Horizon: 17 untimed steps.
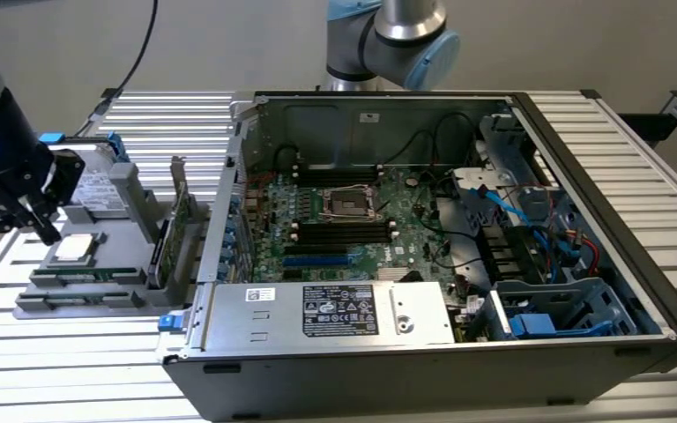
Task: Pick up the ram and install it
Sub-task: 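Pick up the ram and move it above insertion slot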
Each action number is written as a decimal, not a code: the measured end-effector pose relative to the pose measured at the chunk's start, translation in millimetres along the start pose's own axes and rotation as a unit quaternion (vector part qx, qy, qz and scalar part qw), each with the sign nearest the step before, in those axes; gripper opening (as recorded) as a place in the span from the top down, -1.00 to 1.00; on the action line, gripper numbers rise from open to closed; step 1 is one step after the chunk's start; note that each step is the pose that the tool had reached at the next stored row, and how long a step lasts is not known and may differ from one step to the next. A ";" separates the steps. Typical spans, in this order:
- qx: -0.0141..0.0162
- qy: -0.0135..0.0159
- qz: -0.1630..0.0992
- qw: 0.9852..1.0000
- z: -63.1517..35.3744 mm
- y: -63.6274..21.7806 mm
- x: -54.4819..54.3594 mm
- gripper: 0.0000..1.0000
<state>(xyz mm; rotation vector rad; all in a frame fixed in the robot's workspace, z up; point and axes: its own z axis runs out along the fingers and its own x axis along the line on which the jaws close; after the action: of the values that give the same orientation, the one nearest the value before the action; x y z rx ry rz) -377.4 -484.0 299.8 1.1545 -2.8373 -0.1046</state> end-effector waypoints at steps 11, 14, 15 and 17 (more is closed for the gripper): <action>-0.004 0.001 -0.101 0.995 2.7 -0.2 -0.1 0.80; -0.004 0.002 -0.113 0.994 2.8 -0.1 0.1 0.80; -0.004 0.002 -0.113 0.994 2.8 -0.1 0.1 0.80; -0.004 0.002 -0.113 0.994 2.8 0.0 0.1 0.80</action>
<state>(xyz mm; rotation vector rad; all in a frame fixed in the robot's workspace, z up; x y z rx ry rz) -377.8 -484.0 297.0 1.4678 -2.6903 -0.1266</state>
